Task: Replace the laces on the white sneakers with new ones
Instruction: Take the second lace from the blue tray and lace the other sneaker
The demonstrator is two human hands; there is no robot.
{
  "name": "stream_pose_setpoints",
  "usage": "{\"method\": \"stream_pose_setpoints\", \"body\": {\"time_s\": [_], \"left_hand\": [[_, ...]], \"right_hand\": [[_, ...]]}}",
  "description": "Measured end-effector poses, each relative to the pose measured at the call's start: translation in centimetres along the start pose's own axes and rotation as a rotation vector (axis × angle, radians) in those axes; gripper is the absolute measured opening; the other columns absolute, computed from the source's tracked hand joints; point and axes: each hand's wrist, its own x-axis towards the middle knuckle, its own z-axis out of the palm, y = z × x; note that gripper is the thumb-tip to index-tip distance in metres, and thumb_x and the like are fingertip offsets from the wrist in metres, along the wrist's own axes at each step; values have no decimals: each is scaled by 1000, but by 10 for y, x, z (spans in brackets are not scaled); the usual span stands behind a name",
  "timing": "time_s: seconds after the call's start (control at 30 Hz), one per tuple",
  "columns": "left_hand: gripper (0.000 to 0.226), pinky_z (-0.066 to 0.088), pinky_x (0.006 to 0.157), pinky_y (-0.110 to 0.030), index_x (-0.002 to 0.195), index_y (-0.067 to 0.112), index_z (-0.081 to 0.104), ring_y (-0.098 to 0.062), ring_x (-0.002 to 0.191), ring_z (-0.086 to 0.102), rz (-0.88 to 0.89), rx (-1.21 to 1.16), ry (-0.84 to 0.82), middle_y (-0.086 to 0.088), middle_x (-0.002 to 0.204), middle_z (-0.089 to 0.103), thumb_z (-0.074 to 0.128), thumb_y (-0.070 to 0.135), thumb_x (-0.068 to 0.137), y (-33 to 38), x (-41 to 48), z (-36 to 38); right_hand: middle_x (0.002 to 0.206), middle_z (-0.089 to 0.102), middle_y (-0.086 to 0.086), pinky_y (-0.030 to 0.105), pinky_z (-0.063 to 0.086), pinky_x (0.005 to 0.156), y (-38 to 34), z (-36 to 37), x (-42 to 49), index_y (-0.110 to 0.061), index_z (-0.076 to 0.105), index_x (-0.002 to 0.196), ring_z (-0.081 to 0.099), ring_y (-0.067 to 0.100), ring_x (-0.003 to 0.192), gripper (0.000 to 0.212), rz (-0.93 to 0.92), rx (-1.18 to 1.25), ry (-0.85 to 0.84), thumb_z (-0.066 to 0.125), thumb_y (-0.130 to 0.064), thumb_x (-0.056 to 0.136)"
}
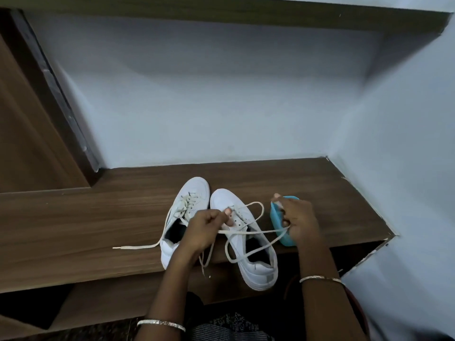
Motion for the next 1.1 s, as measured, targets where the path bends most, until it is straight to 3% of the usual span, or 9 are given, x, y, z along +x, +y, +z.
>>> {"method": "stream_pose_setpoints", "body": {"time_s": [0.17, 0.33, 0.47, 0.6, 0.7, 0.83, 0.93, 1.03, 1.1], "left_hand": [[40, 39, 53, -30, 68, 19, 68, -11, 48, 53, 132, 190, 551, 5, 49, 58, 57, 43, 97, -1, 8, -6], [39, 31, 53, -28, 83, 11, 70, -29, 59, 61, 58, 319, 890, -6, 63, 67, 51, 40, 101, 0, 7, -6], [37, 30, 59, -33, 92, 8, 65, -41, 66, 61, 8, 351, 1140, -17, 73, 68, 48, 39, 103, 12, 0, -17], [35, 39, 65, -42, 102, 11, 60, -43, 73, 63, -78, 333, 1273, -18, 83, 70, 44, 42, 104, 7, -5, -28], [27, 38, 82, -43, 100, 11, 58, -35, 74, 62, -35, 395, 1271, -10, 88, 70, 47, 36, 103, 4, -3, -31], [23, 33, 88, -47, 96, 19, 64, -32, 99, 50, 88, 740, 1157, -10, 106, 59, 55, 40, 98, 11, 6, -10], [23, 39, 79, -42, 94, 20, 67, -29, 91, 55, 351, 775, 832, -7, 95, 65, 57, 41, 96, 17, 13, 18], [23, 51, 71, -39, 102, 23, 61, -22, 84, 64, 203, 570, 454, 2, 87, 68, 57, 44, 92, 9, 19, 38], [30, 51, 72, -36, 102, 24, 57, -19, 85, 65, 47, 443, 392, 5, 85, 68, 62, 48, 85, 4, 19, 45]], "right_hand": [[63, 42, -1, 19, 29, 35, -20, -32, 5, -4, 65, 109, 29, 3, 34, 29, 23, 129, -15, 73, -24, 89], [63, 43, -5, 23, 27, 48, -25, -35, 3, -9, 73, 94, 31, 6, 52, 33, -81, 9, 24, 63, -41, 95], [66, 51, -2, 23, 26, 52, -29, -29, 2, -10, 73, 102, 34, 8, 56, 27, -161, 75, 3, 47, -16, 99], [72, 66, 2, 17, 34, 49, -24, -14, -9, -12, 69, 107, 44, 5, 53, 23, -309, 21, -154, 49, -2, 99], [78, 72, 11, 19, 41, 50, -15, 9, -21, -14, 64, 104, 53, 7, 52, 14, -399, -72, -263, 58, -3, 97], [73, 71, 9, 24, 47, 56, -2, 48, -21, -10, 63, 92, 67, 6, 64, 4, -479, -266, -278, 64, -7, 93], [73, 69, 4, 10, 43, 49, 8, 66, -18, -5, 63, 94, 60, -7, 51, 9, -462, -377, -241, 65, -14, 95], [75, 72, 4, 19, 47, 59, 13, 70, -12, -5, 67, 92, 64, 3, 61, 23, -467, -510, -189, 66, -28, 94], [74, 72, 7, 32, 50, 70, 13, 70, -10, -5, 69, 85, 67, 19, 72, 29, -453, -533, -173, 68, -33, 92]]}}
